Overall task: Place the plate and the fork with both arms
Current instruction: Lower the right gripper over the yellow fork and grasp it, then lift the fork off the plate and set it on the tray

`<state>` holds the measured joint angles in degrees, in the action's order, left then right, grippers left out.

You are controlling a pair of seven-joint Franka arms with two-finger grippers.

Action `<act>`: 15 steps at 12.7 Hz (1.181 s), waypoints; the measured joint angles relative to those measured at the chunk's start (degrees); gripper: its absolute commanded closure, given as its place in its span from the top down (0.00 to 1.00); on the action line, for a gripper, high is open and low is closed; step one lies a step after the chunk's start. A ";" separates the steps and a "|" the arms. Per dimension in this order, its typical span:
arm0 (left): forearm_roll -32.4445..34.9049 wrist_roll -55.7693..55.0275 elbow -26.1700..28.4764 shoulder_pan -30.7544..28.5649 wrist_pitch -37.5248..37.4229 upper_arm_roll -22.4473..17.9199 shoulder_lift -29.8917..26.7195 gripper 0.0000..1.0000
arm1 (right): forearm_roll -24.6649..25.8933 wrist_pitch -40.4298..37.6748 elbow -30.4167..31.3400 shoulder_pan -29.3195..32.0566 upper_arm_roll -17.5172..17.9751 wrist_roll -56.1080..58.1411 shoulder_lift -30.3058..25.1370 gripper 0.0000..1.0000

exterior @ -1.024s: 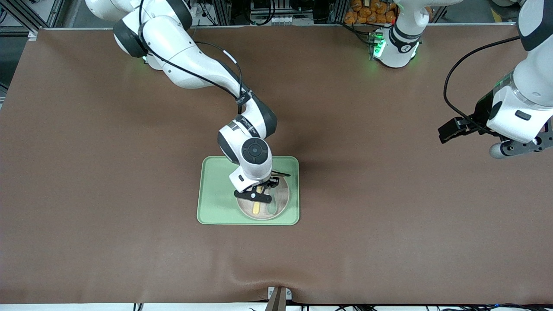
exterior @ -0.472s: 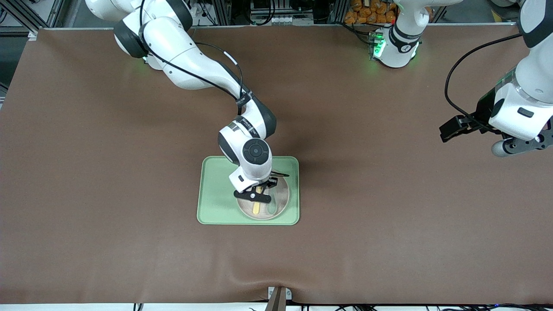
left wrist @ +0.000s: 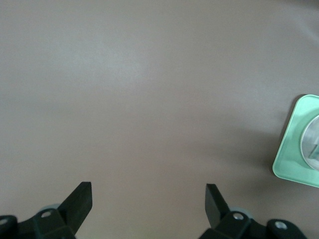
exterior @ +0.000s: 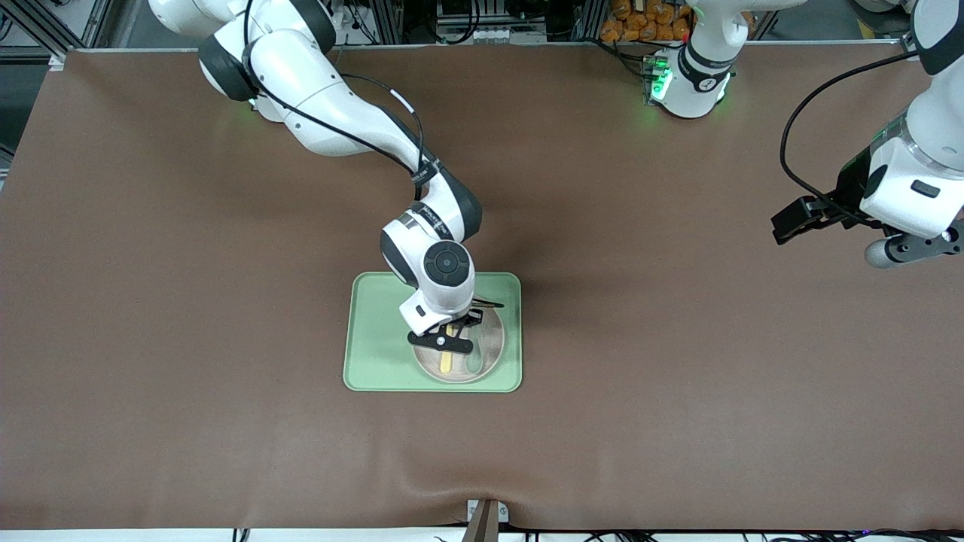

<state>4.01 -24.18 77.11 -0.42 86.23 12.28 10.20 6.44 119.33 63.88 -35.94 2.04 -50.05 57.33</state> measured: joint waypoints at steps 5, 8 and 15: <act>0.01 5.28 2.87 -0.86 3.23 -0.09 -2.26 1.00 | -0.30 -1.27 -1.53 1.58 -0.43 -0.18 -1.08 0.00; 0.00 6.08 9.68 -0.82 6.69 -0.25 -7.77 1.00 | -1.80 -4.75 -1.85 4.85 -0.38 1.83 -3.89 0.00; -1.93 8.61 14.08 -0.20 6.94 -3.56 -11.56 1.00 | -4.14 -3.45 7.16 10.11 -0.36 10.05 -8.94 0.00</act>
<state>2.08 -15.57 91.19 -0.62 93.17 8.72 -1.35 2.31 115.87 71.04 -25.82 1.69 -40.01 48.39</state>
